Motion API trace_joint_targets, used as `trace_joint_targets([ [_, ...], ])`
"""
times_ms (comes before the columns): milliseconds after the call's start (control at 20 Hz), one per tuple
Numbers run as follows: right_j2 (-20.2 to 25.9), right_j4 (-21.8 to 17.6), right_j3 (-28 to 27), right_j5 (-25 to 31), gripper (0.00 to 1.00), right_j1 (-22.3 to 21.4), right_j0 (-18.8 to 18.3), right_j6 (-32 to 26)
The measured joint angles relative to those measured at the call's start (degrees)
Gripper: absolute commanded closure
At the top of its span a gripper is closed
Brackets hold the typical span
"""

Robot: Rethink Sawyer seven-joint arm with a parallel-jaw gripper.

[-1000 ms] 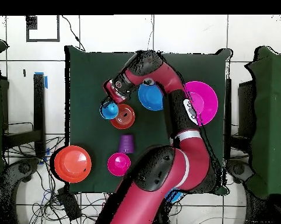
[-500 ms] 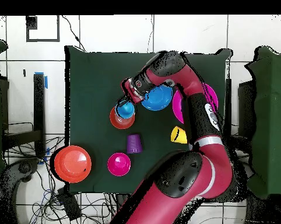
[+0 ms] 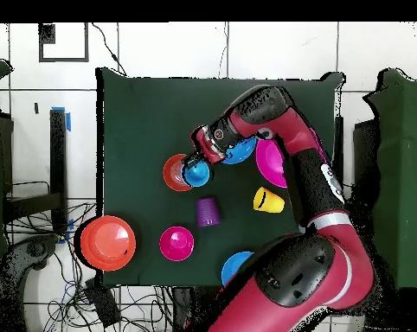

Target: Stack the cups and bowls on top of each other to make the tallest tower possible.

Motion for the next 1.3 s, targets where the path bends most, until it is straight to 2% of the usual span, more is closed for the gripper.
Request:
trace_joint_targets([
  [300,0.9,0.5,8.7,-8.3,1.0,-2.3,-1.8,0.0],
  [450,1.8,0.6,13.8,-15.5,1.0,-2.9,-2.1,0.0],
  [650,2.5,0.6,17.3,-21.0,1.0,-2.7,-1.9,0.0],
  [1050,2.7,-0.1,18.0,-23.4,1.0,-0.8,-0.8,0.0],
  [1300,2.3,-2.7,16.8,-23.4,1.0,0.9,0.4,0.0],
])
